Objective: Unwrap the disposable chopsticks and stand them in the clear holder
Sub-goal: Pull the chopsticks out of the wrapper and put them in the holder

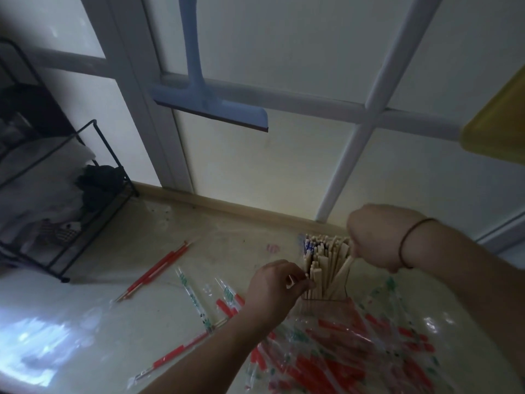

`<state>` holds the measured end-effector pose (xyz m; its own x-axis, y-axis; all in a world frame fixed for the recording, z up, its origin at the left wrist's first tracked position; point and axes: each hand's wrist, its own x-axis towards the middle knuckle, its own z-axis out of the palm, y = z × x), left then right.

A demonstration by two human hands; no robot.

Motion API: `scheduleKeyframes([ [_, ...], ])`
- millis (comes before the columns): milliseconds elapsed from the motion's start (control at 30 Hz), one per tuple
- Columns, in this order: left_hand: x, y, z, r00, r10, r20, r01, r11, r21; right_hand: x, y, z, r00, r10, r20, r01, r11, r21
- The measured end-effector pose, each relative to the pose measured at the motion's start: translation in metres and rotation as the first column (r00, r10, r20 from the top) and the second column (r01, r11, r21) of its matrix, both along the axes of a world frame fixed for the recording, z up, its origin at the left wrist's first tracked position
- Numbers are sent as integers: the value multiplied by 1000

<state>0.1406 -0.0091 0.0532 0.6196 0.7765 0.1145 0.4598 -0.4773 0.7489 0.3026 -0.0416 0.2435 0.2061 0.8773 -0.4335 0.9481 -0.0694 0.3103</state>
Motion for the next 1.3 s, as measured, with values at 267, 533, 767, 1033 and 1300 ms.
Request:
scheduleKeyframes([
  [267,-5,2,-10,998,-41,48,43,998,-47,-25,5,-67,957,-149,-251,159,987,18],
  [533,-56,25,-22,990,-92,-107,103,990,96,-5,-7,-38,880,-54,-473,276,867,416],
  [767,-202,99,-73,790,520,-324,-485,854,189,-93,25,-46,720,171,-673,334,764,551],
  [1033,-259,127,-112,730,430,-531,-365,902,230,-169,94,-127,725,53,-687,236,917,320],
  [1300,-260,118,-111,765,196,-613,-97,977,192,-179,108,-161,771,-41,-635,206,960,188],
])
